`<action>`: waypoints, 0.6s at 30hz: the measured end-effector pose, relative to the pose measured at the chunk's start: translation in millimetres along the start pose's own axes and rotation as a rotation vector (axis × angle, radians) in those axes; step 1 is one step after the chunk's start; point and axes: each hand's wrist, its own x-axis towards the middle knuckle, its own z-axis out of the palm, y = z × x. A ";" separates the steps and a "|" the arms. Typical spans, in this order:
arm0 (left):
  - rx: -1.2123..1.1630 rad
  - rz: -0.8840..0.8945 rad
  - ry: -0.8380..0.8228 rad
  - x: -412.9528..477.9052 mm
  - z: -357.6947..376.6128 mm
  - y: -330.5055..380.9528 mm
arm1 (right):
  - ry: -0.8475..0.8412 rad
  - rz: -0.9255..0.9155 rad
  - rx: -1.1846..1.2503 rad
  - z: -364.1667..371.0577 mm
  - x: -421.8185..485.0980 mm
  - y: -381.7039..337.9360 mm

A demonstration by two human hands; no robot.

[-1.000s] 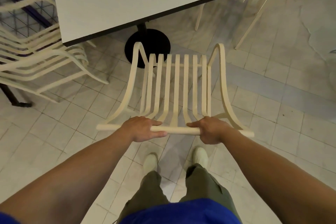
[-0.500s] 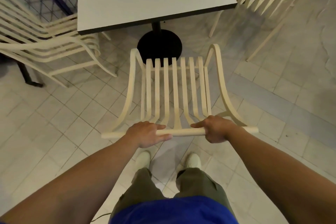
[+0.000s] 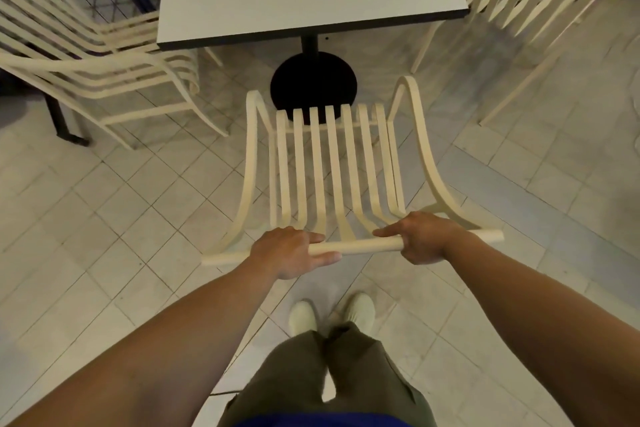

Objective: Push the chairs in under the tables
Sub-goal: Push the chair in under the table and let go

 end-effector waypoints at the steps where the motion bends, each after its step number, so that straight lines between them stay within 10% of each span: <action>1: 0.005 0.001 0.006 0.2 1.6 -1.1 | 0.018 -0.014 -0.007 2.1 -0.2 -0.1; 18: -0.012 0.047 0.060 -2.4 0.4 -4.0 | 0.137 0.007 -0.054 12.7 -0.8 -3.8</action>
